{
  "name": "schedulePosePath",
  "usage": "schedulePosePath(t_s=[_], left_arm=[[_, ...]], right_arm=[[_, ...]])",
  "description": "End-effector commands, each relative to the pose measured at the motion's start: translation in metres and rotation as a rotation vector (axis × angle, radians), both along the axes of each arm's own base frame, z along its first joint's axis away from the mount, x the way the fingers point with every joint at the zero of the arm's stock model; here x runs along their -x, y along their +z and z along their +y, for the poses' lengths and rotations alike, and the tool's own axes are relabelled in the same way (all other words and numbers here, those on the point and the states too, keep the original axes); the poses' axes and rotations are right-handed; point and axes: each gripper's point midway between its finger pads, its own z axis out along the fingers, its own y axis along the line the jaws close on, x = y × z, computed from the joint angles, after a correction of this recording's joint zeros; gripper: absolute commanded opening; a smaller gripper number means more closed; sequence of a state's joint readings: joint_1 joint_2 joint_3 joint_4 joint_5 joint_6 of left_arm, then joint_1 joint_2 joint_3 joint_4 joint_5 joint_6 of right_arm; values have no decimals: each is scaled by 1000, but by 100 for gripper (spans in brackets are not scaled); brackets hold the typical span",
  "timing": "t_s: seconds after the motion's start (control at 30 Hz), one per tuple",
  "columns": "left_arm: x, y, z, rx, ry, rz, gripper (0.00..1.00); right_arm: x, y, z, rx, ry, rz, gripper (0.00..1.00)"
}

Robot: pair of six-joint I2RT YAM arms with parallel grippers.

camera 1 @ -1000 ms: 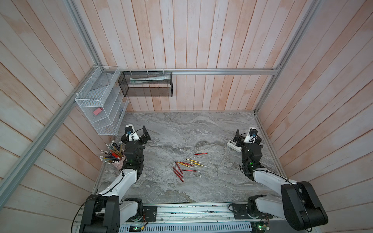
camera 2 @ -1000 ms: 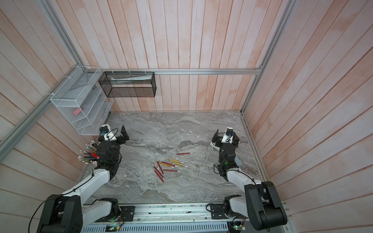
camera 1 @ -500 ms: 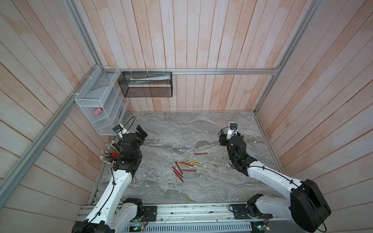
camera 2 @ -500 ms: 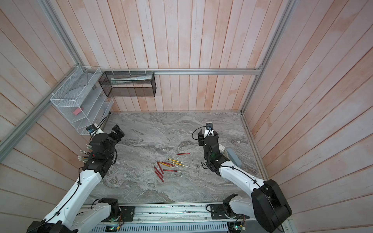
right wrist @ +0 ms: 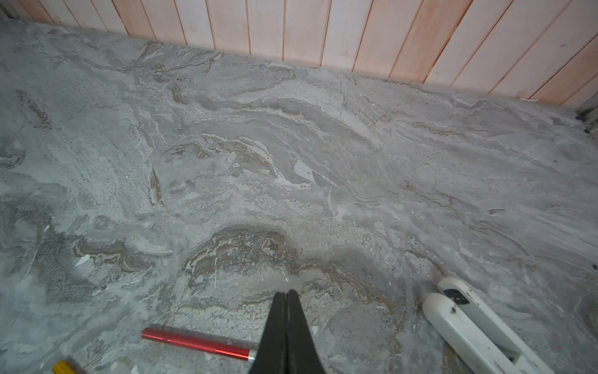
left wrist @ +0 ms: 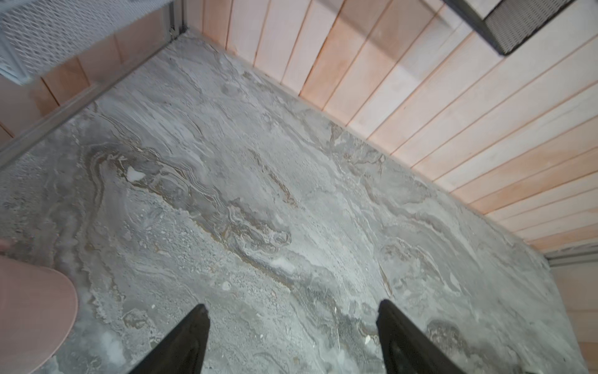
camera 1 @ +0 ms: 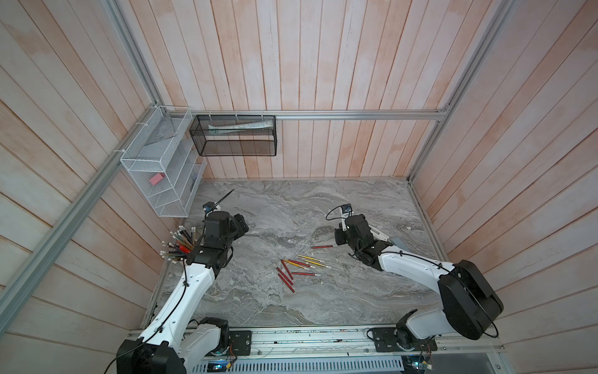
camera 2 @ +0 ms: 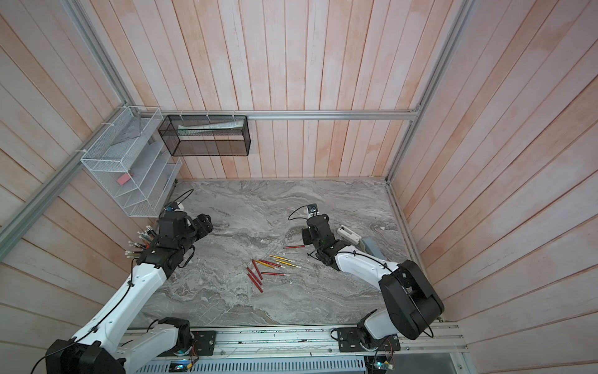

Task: Remove protective caps from carving knives
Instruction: Pick up the carving knife from the center of the board.

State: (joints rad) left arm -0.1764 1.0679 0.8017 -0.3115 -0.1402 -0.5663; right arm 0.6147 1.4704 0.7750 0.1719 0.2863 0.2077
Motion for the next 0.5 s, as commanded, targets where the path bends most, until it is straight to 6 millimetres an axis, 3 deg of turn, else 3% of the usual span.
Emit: schedulePosePath(t_s=[0.0,0.27,0.47], left_arm=[[-4,7,-27,-14,-101,11,81],[-29,6,-116,-68,-385,-13,80],[-50,-5,-177,-135,-552,-13,78]], right_arm=[[9,-19,7,-59,-4,135,0],[16,-46,-7,-283,-10,342,0],[22,-71,-27,-275,-53,442,0]])
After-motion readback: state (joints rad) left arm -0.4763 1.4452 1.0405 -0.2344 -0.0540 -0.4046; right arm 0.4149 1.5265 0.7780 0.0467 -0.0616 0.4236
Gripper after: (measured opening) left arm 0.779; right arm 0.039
